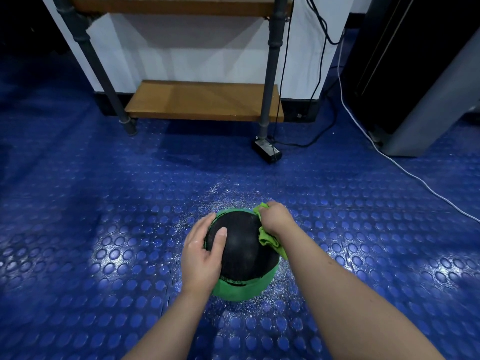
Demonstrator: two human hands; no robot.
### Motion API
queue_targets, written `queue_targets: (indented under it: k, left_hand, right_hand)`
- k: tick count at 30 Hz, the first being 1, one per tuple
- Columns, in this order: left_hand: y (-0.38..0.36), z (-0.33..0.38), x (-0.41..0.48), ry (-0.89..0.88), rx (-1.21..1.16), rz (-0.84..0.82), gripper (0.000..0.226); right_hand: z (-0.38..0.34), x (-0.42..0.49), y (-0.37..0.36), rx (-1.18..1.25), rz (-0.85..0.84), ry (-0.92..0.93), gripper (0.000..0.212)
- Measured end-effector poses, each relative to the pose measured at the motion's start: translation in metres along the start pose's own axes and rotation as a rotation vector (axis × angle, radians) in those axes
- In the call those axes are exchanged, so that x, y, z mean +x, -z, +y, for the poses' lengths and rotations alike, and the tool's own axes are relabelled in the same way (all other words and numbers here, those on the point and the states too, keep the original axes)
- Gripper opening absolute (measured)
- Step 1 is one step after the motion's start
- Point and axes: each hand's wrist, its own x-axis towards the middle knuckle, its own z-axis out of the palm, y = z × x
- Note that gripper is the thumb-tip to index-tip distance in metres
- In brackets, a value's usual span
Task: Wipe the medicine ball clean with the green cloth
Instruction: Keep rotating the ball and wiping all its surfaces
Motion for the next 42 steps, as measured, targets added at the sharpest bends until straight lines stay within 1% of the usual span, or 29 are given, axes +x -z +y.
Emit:
queue_targets:
  k: [1, 3, 4, 6, 8, 9, 11, 13, 15, 19, 21, 23, 25, 26, 28, 29, 31, 32, 33, 35, 37, 38, 40, 42]
  left_hand:
    - [0.003, 0.000, -0.002, -0.013, -0.016, -0.003, 0.048]
    - [0.012, -0.006, -0.007, -0.005, -0.072, -0.017, 0.044]
    - [0.017, -0.012, -0.009, 0.011, -0.103, -0.028, 0.046]
    - [0.029, -0.026, -0.011, 0.092, -0.146, -0.039, 0.063]
    - [0.037, -0.029, -0.009, 0.274, -0.174, -0.041, 0.082]
    - [0.038, -0.025, -0.006, 0.380, -0.228, -0.034, 0.086]
    - [0.036, -0.022, 0.000, 0.536, -0.408, -0.020, 0.079]
    - [0.031, -0.016, 0.003, 0.591, -0.491, -0.035, 0.074]
    - [0.021, -0.011, 0.001, 0.584, -0.526, -0.069, 0.075]
    - [-0.005, -0.004, 0.003, 0.556, -0.534, -0.176, 0.073]
    - [-0.015, -0.003, 0.007, 0.548, -0.508, -0.256, 0.081]
    - [-0.021, -0.009, 0.009, 0.572, -0.452, -0.291, 0.089]
    - [-0.021, -0.010, 0.010, 0.577, -0.398, -0.243, 0.085]
    - [-0.020, -0.007, 0.011, 0.547, -0.355, -0.192, 0.076]
    - [-0.019, 0.006, 0.009, 0.386, -0.252, -0.078, 0.048]
    - [-0.019, 0.013, 0.006, 0.282, -0.181, -0.052, 0.043]
    - [-0.022, 0.025, -0.002, 0.103, -0.018, -0.052, 0.050]
    - [-0.024, 0.026, -0.005, 0.063, 0.039, -0.039, 0.053]
    - [-0.025, 0.024, -0.007, 0.045, 0.069, -0.016, 0.054]
    - [-0.028, 0.021, -0.006, 0.042, 0.110, 0.026, 0.055]
    - [-0.032, 0.022, -0.002, 0.027, 0.157, 0.039, 0.055]
    - [-0.034, 0.023, 0.000, 0.019, 0.184, 0.042, 0.055]
    - [-0.038, 0.026, 0.000, -0.003, 0.233, 0.044, 0.058]
    - [-0.039, 0.029, -0.001, -0.028, 0.268, 0.048, 0.061]
  right_hand:
    - [0.005, 0.002, -0.003, 0.072, -0.013, -0.018, 0.034]
    - [0.018, 0.001, -0.008, 0.311, -0.057, -0.083, 0.033]
    - [0.026, -0.003, -0.012, 0.448, -0.081, -0.124, 0.031]
    - [0.042, -0.013, -0.022, 0.703, -0.130, -0.196, 0.024]
    - [0.053, -0.020, -0.033, 0.898, -0.151, -0.208, 0.025]
    - [0.056, -0.021, -0.039, 0.963, -0.147, -0.192, 0.027]
    - [0.056, -0.025, -0.043, 1.008, -0.121, -0.154, 0.028]
    - [0.057, -0.028, -0.040, 1.008, -0.078, -0.135, 0.030]
    - [0.063, -0.029, -0.030, 1.000, -0.044, -0.111, 0.027]
    - [0.076, -0.026, -0.001, 0.940, 0.073, -0.057, 0.024]
    - [0.079, -0.025, 0.007, 0.892, 0.132, -0.037, 0.024]
    - [0.081, -0.024, 0.006, 0.789, 0.189, -0.012, 0.025]
    - [0.081, -0.025, 0.002, 0.715, 0.222, 0.035, 0.029]
    - [0.078, -0.026, 0.000, 0.697, 0.224, 0.059, 0.028]
    - [0.069, -0.029, -0.002, 0.659, 0.224, 0.106, 0.024]
    - [0.065, -0.030, -0.002, 0.625, 0.222, 0.126, 0.024]
    - [0.057, -0.030, -0.001, 0.537, 0.234, 0.173, 0.026]
    - [0.053, -0.032, 0.000, 0.473, 0.253, 0.210, 0.028]
    - [0.051, -0.034, 0.000, 0.395, 0.286, 0.270, 0.030]
    - [0.046, -0.046, -0.004, 0.225, 0.371, 0.457, 0.034]
    - [0.036, -0.058, -0.012, 0.046, 0.379, 0.624, 0.040]
    - [0.034, -0.062, -0.019, -0.068, 0.365, 0.676, 0.044]
    - [0.034, -0.062, -0.027, -0.225, 0.379, 0.716, 0.048]
    - [0.030, -0.055, -0.022, -0.222, 0.390, 0.686, 0.040]
